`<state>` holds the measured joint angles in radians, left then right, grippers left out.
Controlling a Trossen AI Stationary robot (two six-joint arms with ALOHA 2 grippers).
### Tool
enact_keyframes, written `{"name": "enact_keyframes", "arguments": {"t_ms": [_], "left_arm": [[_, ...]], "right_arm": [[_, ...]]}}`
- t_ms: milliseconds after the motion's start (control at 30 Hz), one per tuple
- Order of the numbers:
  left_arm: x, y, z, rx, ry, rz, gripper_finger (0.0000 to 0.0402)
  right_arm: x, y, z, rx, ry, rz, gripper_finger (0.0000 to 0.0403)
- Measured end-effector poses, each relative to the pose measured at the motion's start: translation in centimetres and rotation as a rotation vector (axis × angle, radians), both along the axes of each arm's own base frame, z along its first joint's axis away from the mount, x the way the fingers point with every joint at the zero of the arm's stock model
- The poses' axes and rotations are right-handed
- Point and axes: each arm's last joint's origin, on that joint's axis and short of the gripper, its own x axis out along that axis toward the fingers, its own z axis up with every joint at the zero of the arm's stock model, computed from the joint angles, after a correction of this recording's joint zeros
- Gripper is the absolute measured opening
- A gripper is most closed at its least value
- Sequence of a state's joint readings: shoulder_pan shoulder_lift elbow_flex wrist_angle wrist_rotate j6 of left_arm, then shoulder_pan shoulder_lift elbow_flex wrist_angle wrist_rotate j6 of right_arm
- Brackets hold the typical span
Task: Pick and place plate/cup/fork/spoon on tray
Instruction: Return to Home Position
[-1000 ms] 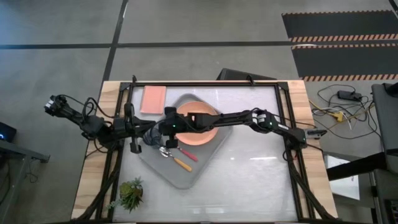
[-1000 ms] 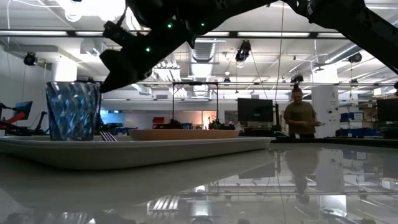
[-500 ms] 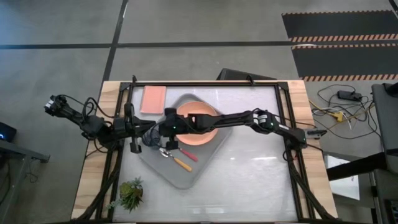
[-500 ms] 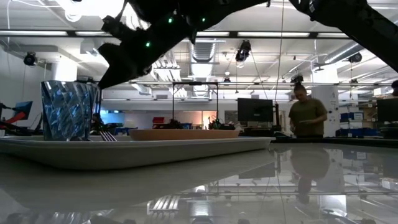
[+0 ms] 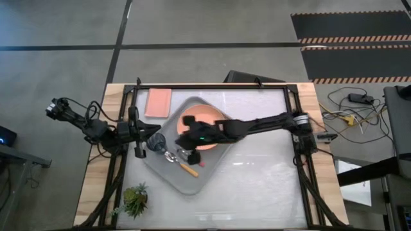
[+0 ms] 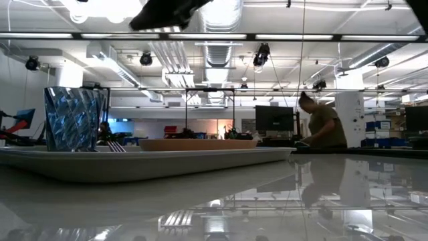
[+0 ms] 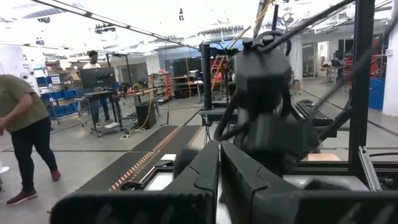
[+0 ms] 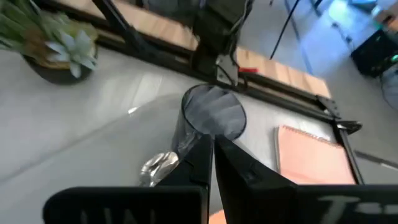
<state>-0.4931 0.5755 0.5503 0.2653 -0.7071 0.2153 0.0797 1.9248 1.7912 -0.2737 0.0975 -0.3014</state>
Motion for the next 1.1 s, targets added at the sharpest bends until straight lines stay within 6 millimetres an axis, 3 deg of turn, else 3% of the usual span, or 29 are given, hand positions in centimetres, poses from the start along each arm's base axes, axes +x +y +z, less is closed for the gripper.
{"name": "enact_keyframes", "arguments": {"t_ms": [267,433,700,900,1100], "left_arm": [[0.1,0.0,-0.6,0.032,0.061,0.0,0.0],[0.0,0.0,-1.4,0.063,0.134,-0.008,0.0],[0.0,-0.5,-3.2,0.038,0.282,-0.204,0.0],[0.3,-0.8,-6.2,0.007,0.306,-0.251,0.0],[-0.6,-0.3,-9.0,-0.019,0.243,-0.254,0.0]], "right_arm": [[-7.7,0.9,-0.6,0.055,-0.06,0.045,0.0009],[-13.2,0.3,-0.8,0.097,-0.135,0.031,0.0009],[-21.7,-0.5,-2.9,0.14,-0.241,0.053,0.0009],[-27.1,-1.1,-4.9,0.17,-0.33,0.077,0.0009],[-31.2,-1.6,-6.5,0.189,-0.408,0.073,0.0009]]}}
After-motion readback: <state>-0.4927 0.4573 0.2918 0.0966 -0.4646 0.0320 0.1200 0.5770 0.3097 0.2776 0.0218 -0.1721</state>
